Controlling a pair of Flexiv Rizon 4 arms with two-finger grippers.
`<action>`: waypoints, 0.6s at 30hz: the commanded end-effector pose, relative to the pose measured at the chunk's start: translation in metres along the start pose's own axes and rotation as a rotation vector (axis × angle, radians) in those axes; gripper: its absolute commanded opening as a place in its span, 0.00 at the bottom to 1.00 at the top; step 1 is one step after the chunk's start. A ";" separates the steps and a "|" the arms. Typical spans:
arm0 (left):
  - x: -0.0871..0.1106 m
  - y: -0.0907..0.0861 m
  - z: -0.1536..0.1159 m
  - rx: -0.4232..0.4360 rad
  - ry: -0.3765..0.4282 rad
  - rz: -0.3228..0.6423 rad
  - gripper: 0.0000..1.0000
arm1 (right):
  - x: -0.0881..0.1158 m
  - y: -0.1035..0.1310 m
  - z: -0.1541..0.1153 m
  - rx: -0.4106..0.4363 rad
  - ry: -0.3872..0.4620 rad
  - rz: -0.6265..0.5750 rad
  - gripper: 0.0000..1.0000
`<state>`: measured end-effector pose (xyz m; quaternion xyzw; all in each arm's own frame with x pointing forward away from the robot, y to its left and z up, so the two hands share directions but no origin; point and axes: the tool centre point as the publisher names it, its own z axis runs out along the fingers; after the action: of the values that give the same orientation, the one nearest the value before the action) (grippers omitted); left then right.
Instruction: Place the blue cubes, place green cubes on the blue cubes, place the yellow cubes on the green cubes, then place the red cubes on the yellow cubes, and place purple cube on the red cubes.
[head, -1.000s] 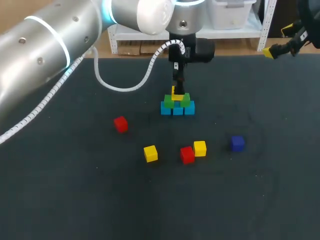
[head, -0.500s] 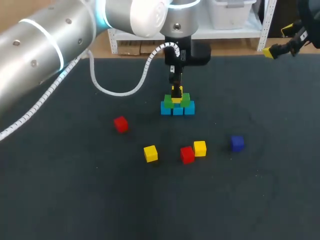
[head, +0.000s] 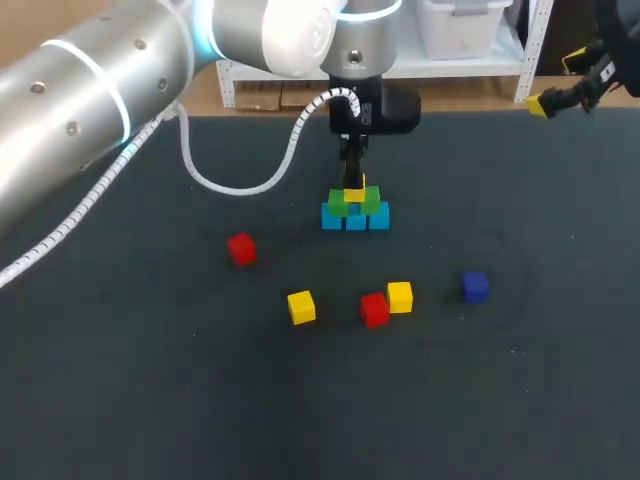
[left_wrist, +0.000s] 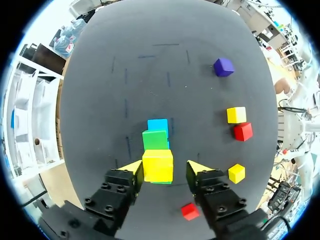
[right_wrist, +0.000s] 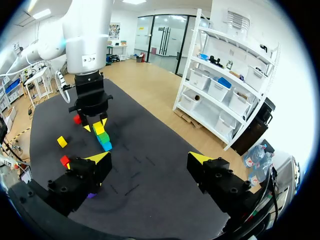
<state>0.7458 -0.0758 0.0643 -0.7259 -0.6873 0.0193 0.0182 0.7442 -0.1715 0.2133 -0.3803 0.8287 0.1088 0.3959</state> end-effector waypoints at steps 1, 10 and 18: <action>-0.001 0.001 0.000 -0.001 0.001 -0.002 0.48 | 0.000 0.001 0.000 0.004 0.001 0.001 1.00; -0.001 -0.001 -0.001 -0.008 0.001 -0.009 0.44 | 0.000 0.001 0.000 0.004 0.001 0.001 1.00; 0.000 -0.001 -0.002 -0.014 0.000 -0.030 0.36 | 0.000 0.001 0.000 0.004 0.001 0.001 1.00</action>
<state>0.7465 -0.0773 0.0659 -0.7157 -0.6980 0.0149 0.0160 0.7442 -0.1715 0.2133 -0.3803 0.8287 0.1088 0.3959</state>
